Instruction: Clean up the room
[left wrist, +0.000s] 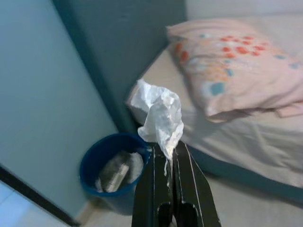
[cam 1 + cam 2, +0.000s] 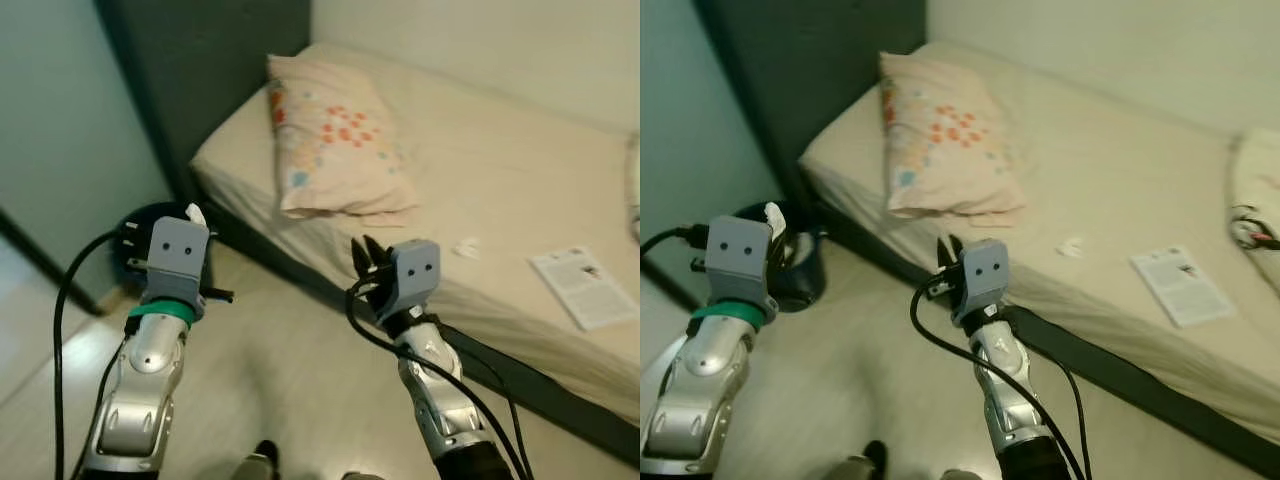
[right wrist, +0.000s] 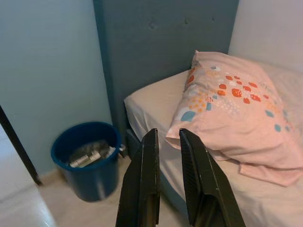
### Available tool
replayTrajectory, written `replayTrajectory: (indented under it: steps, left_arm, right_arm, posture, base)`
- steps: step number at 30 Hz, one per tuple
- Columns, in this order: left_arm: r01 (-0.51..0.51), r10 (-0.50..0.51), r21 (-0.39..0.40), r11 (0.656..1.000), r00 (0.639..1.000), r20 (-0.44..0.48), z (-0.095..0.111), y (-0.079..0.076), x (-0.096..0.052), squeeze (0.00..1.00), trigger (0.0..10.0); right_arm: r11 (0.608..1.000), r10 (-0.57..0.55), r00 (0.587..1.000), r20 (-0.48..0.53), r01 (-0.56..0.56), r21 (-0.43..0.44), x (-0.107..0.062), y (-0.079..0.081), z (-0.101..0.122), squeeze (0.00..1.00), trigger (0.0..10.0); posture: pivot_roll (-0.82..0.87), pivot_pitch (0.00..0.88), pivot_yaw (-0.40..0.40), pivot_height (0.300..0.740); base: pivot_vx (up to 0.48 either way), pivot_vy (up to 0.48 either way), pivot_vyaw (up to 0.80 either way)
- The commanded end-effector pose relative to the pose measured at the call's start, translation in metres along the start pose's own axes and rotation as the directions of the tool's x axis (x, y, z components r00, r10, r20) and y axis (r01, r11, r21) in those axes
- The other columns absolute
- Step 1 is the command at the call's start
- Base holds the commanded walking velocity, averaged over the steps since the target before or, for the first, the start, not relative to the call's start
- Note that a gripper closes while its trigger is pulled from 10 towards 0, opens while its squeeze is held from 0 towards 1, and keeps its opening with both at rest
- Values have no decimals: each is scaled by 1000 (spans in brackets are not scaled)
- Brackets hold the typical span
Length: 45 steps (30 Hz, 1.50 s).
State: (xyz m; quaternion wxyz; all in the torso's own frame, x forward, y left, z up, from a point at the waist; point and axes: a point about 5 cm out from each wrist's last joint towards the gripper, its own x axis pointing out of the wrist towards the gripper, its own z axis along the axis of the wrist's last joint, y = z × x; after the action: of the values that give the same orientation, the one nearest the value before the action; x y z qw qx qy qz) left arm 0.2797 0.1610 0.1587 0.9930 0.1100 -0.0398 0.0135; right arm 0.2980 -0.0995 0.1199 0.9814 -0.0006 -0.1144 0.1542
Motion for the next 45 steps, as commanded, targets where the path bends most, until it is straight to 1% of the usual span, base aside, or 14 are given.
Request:
replayTrajectory:
  steps: [1, 14, 16, 21, 40, 45]
  left_arm:
    - [-8, 8, 15, 1000, 1000, -18, -4, 2, -2, 0, 10000]
    - [-12, 12, 39, 999, 1000, 2, -4, 3, -1, 0, 10000]
    - [-13, 12, 44, 999, 1000, 5, -4, 3, 0, 0, 10000]
    - [-18, 18, 52, 998, 1000, 6, -5, 1, 2, 0, 10000]
    - [-12, 12, 57, 998, 1000, 3, -7, -1, 3, 0, 10000]
    - [-12, 13, 58, 998, 1000, -1, -8, -1, 3, 0, 10000]
  right_arm:
    - [1000, -6, 1000, -6, 6, 11, -2, 0, -2, 12, 10000]
    - [1000, 2, 1000, -2, -2, 19, -1, 2, -2, 12, 10000]
    - [1000, 7, 1000, 0, -7, 21, -1, 3, -2, 4, 10000]
    - [1000, 9, 1000, -5, -9, 25, -1, 5, -2, 0, 10000]
    - [1000, 17, 1000, -9, -17, 19, -3, 5, -3, 0, 10000]
    - [1000, 21, 1000, -11, -20, 21, -3, 5, -3, 0, 10000]
  posture:
    - [-21, 37, 3, 740]
    - [-18, 39, 2, 740]
    - [-18, 39, 2, 740]
    - [-22, 40, 4, 740]
    - [-24, 44, 5, 740]
    - [-25, 43, 4, 740]
  base:
    - [0, 0, 800]
    - [0, 0, 800]
    - [412, 0, 794]
    - [480, 0, 0]
    - [480, 0, 0]
    - [480, 0, 798]
